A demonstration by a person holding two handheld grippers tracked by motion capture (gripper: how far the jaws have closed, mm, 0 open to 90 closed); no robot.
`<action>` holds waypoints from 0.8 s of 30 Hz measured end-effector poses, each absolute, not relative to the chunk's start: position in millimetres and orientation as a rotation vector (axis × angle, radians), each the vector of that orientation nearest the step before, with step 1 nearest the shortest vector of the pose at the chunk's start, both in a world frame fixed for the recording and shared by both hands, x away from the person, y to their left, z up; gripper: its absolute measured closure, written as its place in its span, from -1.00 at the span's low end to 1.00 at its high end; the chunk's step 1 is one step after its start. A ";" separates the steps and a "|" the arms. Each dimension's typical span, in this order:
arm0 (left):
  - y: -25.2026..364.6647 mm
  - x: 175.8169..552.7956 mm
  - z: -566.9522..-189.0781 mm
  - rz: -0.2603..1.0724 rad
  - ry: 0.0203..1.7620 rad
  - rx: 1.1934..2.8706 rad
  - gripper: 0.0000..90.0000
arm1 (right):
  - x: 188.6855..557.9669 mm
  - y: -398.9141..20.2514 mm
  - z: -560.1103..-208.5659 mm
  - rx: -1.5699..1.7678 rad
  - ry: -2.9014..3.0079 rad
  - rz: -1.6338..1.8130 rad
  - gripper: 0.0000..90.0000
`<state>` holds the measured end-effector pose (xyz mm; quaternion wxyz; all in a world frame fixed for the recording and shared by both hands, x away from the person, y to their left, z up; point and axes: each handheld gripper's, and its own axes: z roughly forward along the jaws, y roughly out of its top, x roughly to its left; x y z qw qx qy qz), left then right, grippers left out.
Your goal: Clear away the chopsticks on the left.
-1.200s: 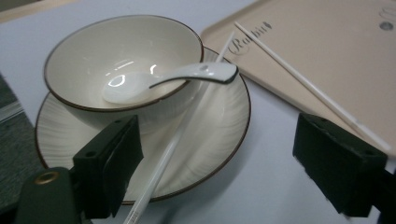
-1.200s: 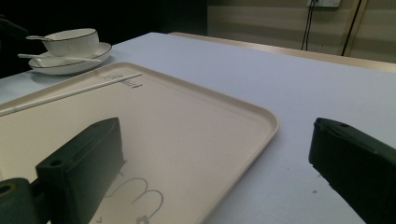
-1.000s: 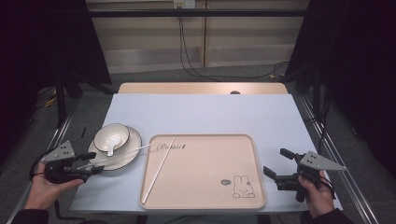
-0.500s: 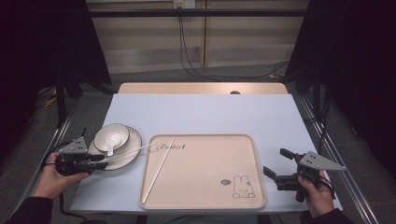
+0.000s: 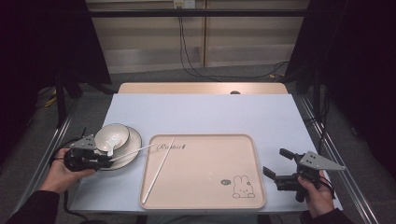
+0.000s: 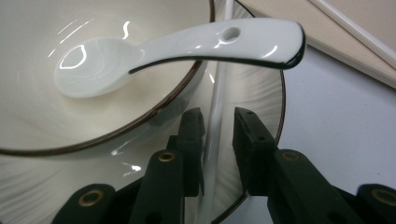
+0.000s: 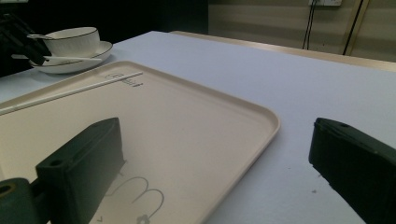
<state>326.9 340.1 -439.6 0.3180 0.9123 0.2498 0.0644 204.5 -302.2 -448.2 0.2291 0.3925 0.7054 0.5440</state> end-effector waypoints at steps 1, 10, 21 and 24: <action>340.1 326.9 -439.6 0.170 0.657 2.400 0.62 | 204.5 -302.2 -448.2 1.080 1.942 1.497 -0.94; 328.1 329.7 -439.3 0.136 0.626 2.414 0.81 | 204.7 -302.5 -448.2 1.076 1.942 1.496 -0.94; 328.2 326.0 -436.9 0.113 0.639 2.393 0.88 | 204.6 -302.5 -448.1 1.079 1.941 1.497 -0.94; 328.5 323.5 -433.8 0.099 0.665 2.366 0.88 | 204.6 -302.5 -448.1 1.079 1.940 1.497 -0.94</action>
